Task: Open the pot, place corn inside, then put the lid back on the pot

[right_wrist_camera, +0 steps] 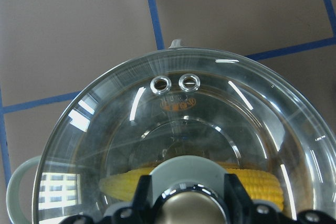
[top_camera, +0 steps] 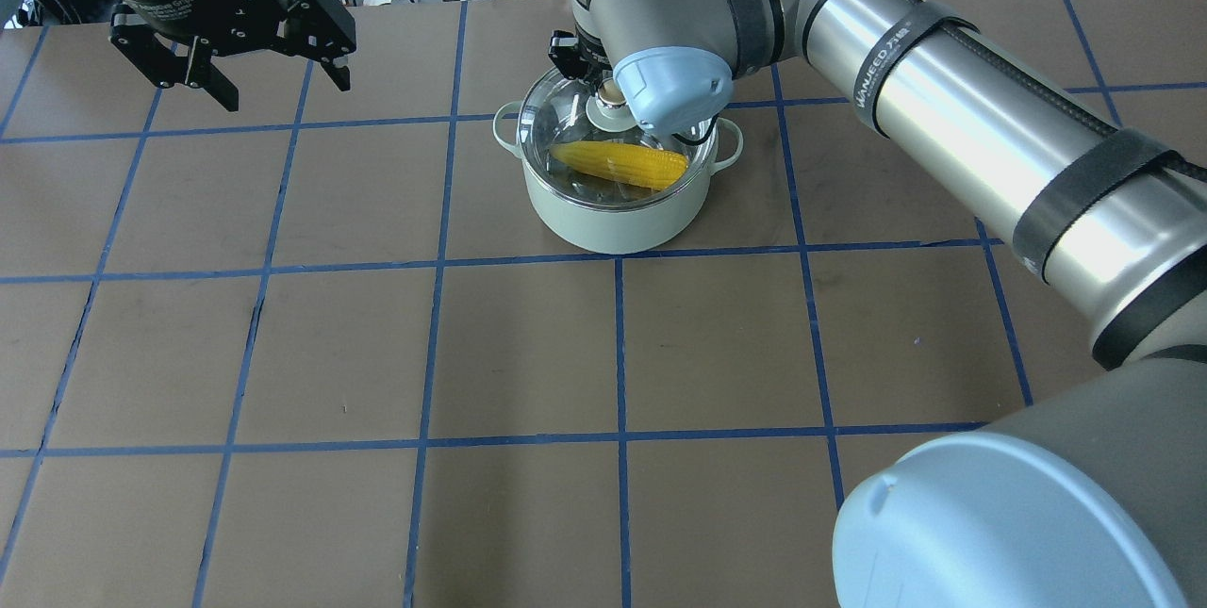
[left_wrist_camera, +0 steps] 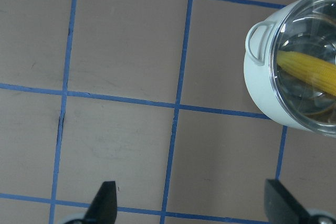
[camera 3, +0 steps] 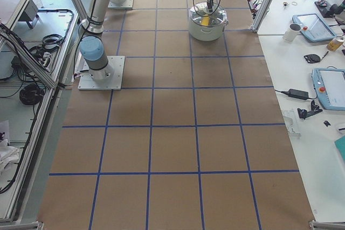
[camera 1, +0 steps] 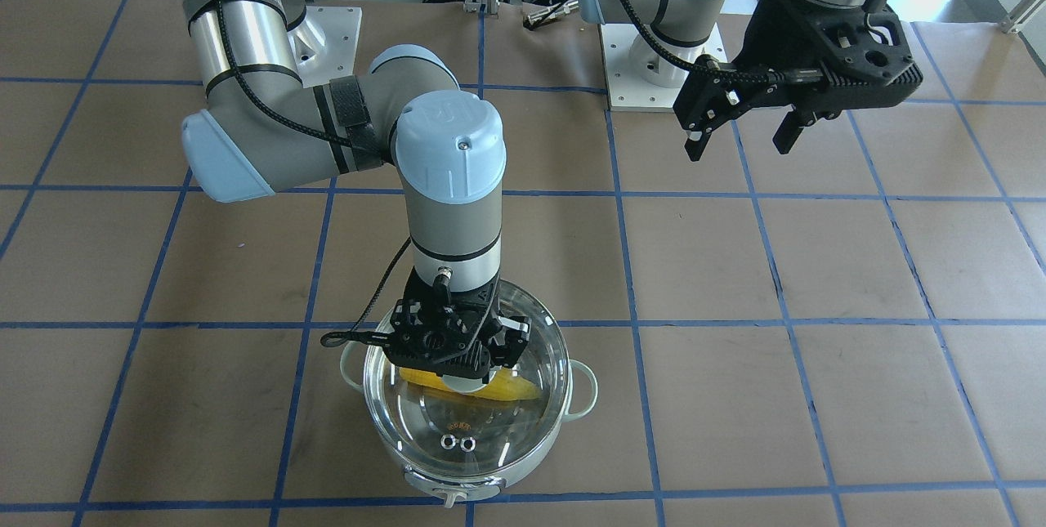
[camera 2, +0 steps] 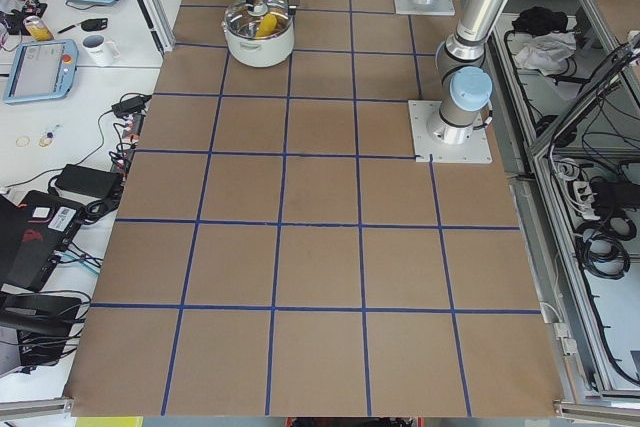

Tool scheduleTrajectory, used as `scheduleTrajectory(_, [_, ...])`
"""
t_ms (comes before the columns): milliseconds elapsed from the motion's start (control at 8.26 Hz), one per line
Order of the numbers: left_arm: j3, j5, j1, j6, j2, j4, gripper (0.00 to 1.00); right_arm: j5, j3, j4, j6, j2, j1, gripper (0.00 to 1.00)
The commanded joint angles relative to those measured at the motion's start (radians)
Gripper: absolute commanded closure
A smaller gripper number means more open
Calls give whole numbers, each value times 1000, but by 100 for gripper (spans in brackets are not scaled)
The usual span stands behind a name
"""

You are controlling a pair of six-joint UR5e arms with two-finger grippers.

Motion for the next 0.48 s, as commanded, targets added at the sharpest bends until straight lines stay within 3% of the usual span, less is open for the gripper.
scheduleTrajectory(0, [0,0,0,0,0,0,0,-1,0,-4,-3,1,0,74])
scheduleTrajectory(363, [0,0,0,0,0,0,0,-1,0,-9,-8,2,0,74])
